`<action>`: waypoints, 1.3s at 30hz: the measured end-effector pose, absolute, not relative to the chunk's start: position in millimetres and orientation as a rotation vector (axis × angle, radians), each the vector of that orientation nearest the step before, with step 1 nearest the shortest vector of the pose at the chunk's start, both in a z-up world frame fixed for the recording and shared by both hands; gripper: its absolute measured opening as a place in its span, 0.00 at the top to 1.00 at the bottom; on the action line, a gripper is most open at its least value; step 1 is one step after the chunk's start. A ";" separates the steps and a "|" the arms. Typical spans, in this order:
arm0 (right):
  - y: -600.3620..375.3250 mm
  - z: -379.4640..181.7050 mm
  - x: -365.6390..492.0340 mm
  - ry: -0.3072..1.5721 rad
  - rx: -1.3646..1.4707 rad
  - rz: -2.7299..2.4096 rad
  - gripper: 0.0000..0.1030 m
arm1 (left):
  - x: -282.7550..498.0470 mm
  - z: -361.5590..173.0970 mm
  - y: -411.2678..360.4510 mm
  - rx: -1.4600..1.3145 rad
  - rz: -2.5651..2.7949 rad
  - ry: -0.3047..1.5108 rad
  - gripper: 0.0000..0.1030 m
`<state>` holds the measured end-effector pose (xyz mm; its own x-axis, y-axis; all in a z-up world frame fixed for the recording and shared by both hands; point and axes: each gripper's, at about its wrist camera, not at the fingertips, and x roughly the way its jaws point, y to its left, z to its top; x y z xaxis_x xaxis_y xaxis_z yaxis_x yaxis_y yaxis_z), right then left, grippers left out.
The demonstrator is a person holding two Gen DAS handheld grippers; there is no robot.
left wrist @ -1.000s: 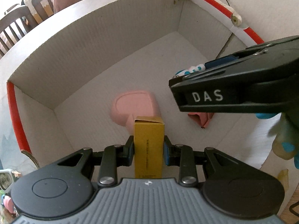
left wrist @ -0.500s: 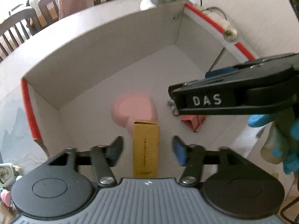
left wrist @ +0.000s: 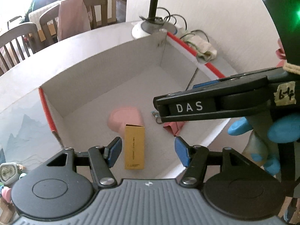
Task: Organize rigid objects
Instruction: 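Release the yellow box with the left tool while the right tool drops the keychain, then withdraw both tools from the box back to the pile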
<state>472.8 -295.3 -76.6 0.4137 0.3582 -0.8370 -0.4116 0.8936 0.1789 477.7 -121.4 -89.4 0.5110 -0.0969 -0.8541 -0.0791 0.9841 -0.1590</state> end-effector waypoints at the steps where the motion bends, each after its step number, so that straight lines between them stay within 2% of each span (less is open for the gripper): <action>1: -295.1 -74.4 470.0 1.032 -0.052 0.489 0.28 | 473.2 -86.7 -119.7 -0.193 -0.012 1.026 0.41; 10: -296.8 -52.2 436.9 0.963 -0.015 0.504 0.25 | 423.8 -63.9 -95.2 -0.233 -0.021 0.942 0.41; 15: -299.0 -40.1 415.6 0.922 0.032 0.515 0.18 | 396.8 -52.8 -78.1 -0.257 0.004 0.894 0.41; 19: -295.4 -30.9 393.9 0.888 0.060 0.533 0.16 | 373.5 -44.5 -63.2 -0.278 0.017 0.858 0.40; 22: -289.2 -24.0 375.7 0.854 0.063 0.554 0.14 | 355.4 -39.2 -50.7 -0.299 0.027 0.832 0.35; 27: -273.5 -13.9 345.4 0.800 0.054 0.583 0.09 | 328.1 -32.7 -31.1 -0.313 0.041 0.804 0.34; 30: -263.2 -10.6 327.4 0.767 0.061 0.595 0.09 | 309.8 -29.3 -18.9 -0.316 0.052 0.785 0.25; 36: -237.6 -10.2 294.8 0.732 0.064 0.648 0.06 | 276.0 -25.9 9.5 -0.332 0.062 0.761 0.24; 39: -222.5 -11.7 274.9 0.707 0.055 0.675 0.03 | 261.9 -25.2 23.0 -0.337 0.070 0.750 0.19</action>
